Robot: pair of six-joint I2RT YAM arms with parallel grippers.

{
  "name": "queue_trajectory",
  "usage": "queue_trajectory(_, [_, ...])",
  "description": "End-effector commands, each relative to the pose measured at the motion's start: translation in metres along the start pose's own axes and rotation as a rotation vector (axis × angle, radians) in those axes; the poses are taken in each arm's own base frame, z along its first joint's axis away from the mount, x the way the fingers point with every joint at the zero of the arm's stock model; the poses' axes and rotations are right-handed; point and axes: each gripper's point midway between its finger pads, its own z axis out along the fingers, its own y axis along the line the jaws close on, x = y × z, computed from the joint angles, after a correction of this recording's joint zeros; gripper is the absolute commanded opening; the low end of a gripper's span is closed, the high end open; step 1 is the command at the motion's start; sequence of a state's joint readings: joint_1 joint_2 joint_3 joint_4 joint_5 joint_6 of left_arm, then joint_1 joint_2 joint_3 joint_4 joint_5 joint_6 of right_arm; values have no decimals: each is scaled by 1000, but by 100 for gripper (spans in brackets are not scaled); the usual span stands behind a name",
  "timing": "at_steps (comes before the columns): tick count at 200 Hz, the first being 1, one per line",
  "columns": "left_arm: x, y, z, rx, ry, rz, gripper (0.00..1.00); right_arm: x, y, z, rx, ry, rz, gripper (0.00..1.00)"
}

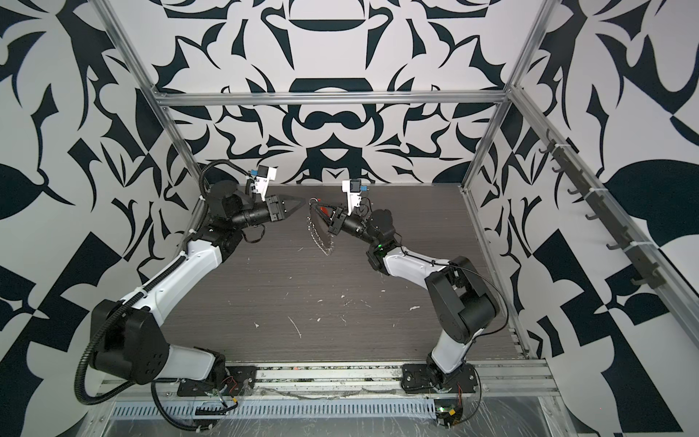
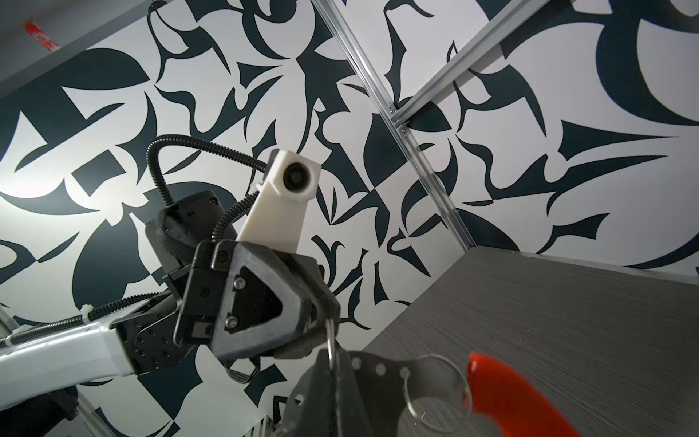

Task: Attach keys to a key ring
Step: Pass the keyring.

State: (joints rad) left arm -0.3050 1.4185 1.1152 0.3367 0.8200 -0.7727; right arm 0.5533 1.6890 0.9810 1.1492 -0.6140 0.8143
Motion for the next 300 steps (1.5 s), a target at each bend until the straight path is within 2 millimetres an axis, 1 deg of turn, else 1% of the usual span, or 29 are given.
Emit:
queue_trajectory(1, [-6,-17,-3,66,-20,26,18,-37,37,4,-112,-88,-80,0])
queue_trajectory(47, [-4,-11,1,77,-8,1,17,-40,41,9,-133,-94,-70,0])
queue_trajectory(73, [-4,-12,3,83,-8,-3,17,-40,41,11,-135,-90,-67,0])
queue_trajectory(159, [0,-11,9,94,6,-11,20,-33,44,21,-152,-66,-56,0])
queue_trajectory(203, [1,-8,8,78,0,-14,31,-34,47,18,-152,-73,-63,0])
queue_trajectory(220, [0,-8,7,75,-5,-11,31,-34,47,17,-148,-75,-67,0])
queue_trajectory(255, [-2,-7,-2,27,-18,13,32,-39,37,7,-99,-98,-75,0])
queue_trajectory(281, [-4,-4,-7,-16,-30,34,32,-40,43,7,-116,-88,-75,0])
queue_trajectory(300, [-4,-1,-5,-17,-27,22,32,-39,45,9,-127,-84,-68,0])
